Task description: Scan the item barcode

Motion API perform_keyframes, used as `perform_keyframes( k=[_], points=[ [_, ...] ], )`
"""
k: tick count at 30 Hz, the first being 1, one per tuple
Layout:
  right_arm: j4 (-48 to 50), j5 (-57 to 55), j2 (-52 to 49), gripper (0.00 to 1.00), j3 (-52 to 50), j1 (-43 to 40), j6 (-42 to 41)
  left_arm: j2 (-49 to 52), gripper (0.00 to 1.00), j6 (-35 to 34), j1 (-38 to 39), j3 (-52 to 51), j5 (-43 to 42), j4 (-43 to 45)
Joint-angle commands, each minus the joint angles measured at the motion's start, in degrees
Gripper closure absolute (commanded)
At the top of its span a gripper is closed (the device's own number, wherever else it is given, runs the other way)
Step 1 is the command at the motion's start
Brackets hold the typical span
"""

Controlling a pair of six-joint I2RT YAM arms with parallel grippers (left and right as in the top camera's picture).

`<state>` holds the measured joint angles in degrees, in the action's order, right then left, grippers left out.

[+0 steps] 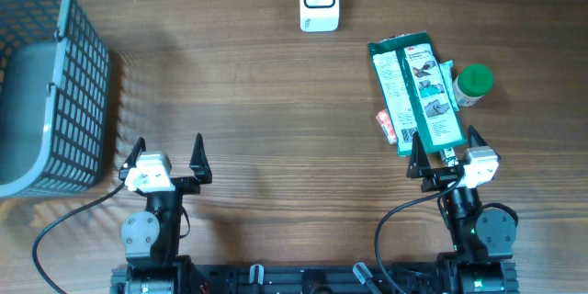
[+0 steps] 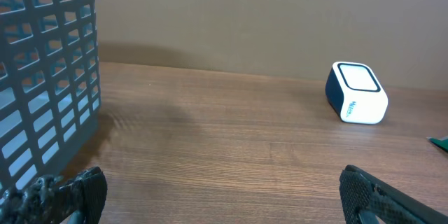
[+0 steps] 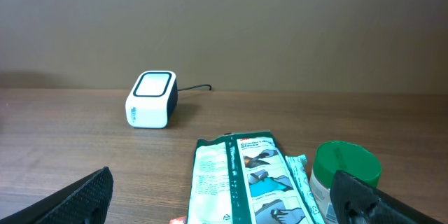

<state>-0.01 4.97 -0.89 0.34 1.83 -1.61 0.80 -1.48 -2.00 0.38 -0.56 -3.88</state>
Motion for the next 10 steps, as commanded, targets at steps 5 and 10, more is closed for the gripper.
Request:
perform_keyframes(
  k=[5,10],
  points=[
    [0.33,0.92,0.63,0.0,-0.04,0.02,0.5,-0.42,0.0,1.22,-0.15,-0.07,-1.11,-0.5],
    [0.33,0.92,0.63,0.0,-0.04,0.02,0.5,-0.42,0.0,1.22,-0.15,-0.07,-1.11,-0.5]
  ],
)
